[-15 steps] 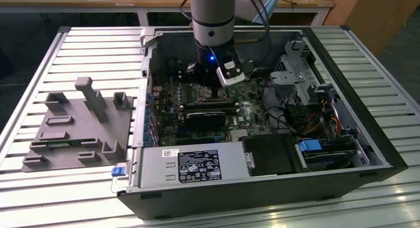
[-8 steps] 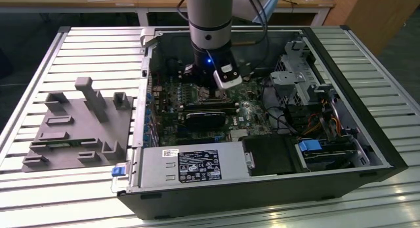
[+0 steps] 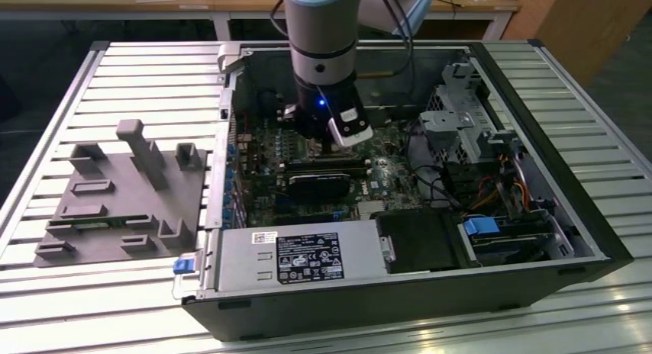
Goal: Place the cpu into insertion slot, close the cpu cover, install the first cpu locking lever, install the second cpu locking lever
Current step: 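Install the second cpu locking lever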
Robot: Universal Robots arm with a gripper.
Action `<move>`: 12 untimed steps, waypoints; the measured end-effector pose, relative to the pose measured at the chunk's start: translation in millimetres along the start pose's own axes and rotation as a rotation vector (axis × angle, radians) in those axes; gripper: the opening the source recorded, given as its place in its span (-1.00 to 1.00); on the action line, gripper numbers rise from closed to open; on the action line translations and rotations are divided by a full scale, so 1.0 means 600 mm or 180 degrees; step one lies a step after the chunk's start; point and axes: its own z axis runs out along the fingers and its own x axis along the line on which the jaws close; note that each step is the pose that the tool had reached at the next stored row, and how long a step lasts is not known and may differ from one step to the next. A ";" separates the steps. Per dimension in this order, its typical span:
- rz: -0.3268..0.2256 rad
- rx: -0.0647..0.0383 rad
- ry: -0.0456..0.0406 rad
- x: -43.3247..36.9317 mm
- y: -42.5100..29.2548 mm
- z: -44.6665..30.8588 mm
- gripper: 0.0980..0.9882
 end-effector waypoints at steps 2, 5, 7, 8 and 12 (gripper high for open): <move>-0.0006 -0.0023 0.0006 0.002 -0.004 0.002 -0.98; -0.0014 -0.0070 0.0017 0.006 -0.009 0.005 -0.98; -0.0018 -0.0105 0.0025 0.010 -0.012 0.007 -0.98; -0.0019 -0.0121 0.0028 0.012 -0.013 0.008 -0.98; -0.0023 -0.0199 0.0038 0.018 -0.019 0.010 -0.98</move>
